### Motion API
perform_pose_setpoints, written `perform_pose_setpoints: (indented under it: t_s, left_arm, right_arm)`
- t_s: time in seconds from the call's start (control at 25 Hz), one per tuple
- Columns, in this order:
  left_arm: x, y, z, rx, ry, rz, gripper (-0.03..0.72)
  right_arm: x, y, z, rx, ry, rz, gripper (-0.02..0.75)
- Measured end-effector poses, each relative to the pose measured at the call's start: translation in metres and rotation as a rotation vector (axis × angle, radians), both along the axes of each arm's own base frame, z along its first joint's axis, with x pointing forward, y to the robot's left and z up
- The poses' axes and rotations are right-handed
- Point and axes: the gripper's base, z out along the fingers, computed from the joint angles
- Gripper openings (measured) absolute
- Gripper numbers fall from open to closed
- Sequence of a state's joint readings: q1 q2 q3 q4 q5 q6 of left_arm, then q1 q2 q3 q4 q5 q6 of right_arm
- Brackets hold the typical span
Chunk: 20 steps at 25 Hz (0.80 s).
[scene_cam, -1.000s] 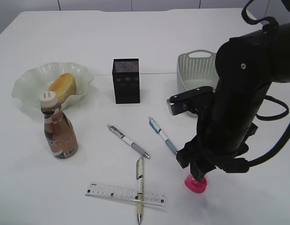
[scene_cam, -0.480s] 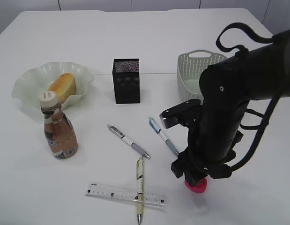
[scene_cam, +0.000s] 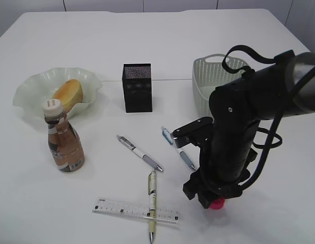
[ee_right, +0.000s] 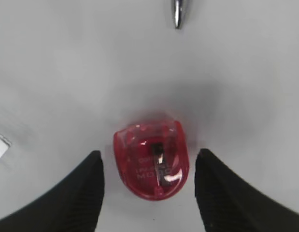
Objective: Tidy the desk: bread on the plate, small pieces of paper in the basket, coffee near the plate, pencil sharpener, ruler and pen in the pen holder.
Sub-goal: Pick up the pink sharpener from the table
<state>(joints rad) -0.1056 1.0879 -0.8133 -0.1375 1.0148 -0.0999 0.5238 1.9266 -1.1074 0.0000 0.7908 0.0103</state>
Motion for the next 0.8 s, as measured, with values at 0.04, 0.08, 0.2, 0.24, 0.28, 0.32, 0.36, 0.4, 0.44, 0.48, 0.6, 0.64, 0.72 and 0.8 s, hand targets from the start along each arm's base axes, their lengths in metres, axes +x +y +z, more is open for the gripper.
perform_pose_setpoints:
  t_s: [0.04, 0.08, 0.2, 0.24, 0.28, 0.32, 0.36, 0.4, 0.44, 0.48, 0.6, 0.64, 0.72, 0.8]
  left_arm:
    - [-0.0001, 0.0000, 0.0000, 0.000, 0.002, 0.000, 0.524]
    - [-0.0001, 0.0000, 0.0000, 0.000, 0.002, 0.000, 0.522]
    - [-0.0001, 0.0000, 0.0000, 0.000, 0.002, 0.000, 0.522]
    - [-0.0001, 0.0000, 0.0000, 0.000, 0.002, 0.000, 0.522]
    - [-0.0001, 0.0000, 0.0000, 0.000, 0.002, 0.000, 0.521]
    - [-0.0001, 0.0000, 0.0000, 0.000, 0.002, 0.000, 0.520]
    - [-0.0001, 0.0000, 0.0000, 0.000, 0.002, 0.000, 0.520]
    - [-0.0001, 0.0000, 0.0000, 0.000, 0.002, 0.000, 0.519]
    - [-0.0001, 0.0000, 0.0000, 0.000, 0.002, 0.000, 0.519]
    - [-0.0001, 0.0000, 0.0000, 0.000, 0.002, 0.000, 0.519]
    - [-0.0001, 0.0000, 0.0000, 0.000, 0.002, 0.000, 0.519]
    - [-0.0001, 0.0000, 0.0000, 0.000, 0.002, 0.000, 0.519]
    - [-0.0001, 0.0000, 0.0000, 0.000, 0.002, 0.000, 0.519]
    - [-0.0001, -0.0001, 0.0000, -0.002, 0.002, 0.000, 0.519]
  right_arm:
    - [0.0004, 0.0002, -0.0007, 0.001, -0.002, 0.000, 0.438]
    - [0.0008, 0.0004, -0.0012, 0.003, -0.005, 0.000, 0.438]
    - [0.0019, 0.0007, -0.0024, 0.003, -0.014, 0.005, 0.438]
    - [0.0023, 0.0009, -0.0024, 0.006, -0.018, 0.005, 0.438]
    - [0.0025, 0.0011, -0.0024, 0.008, -0.021, 0.005, 0.438]
    - [0.0026, 0.0010, -0.0024, 0.007, -0.022, 0.007, 0.438]
    - [0.0031, 0.0013, -0.0022, 0.007, -0.023, 0.006, 0.438]
    - [0.0032, 0.0014, -0.0027, 0.008, -0.024, 0.007, 0.438]
    - [0.0037, 0.0016, -0.0023, 0.009, -0.026, 0.006, 0.438]
    - [0.0037, 0.0016, -0.0023, 0.009, -0.026, 0.006, 0.438]
    - [0.0044, 0.0013, -0.0020, 0.004, -0.032, 0.015, 0.438]
    - [0.0047, 0.0010, -0.0020, 0.000, -0.036, 0.020, 0.438]
    - [0.0050, 0.0005, -0.0034, -0.008, -0.035, 0.026, 0.438]
    - [0.0051, 0.0005, -0.0055, -0.010, -0.030, 0.026, 0.438]
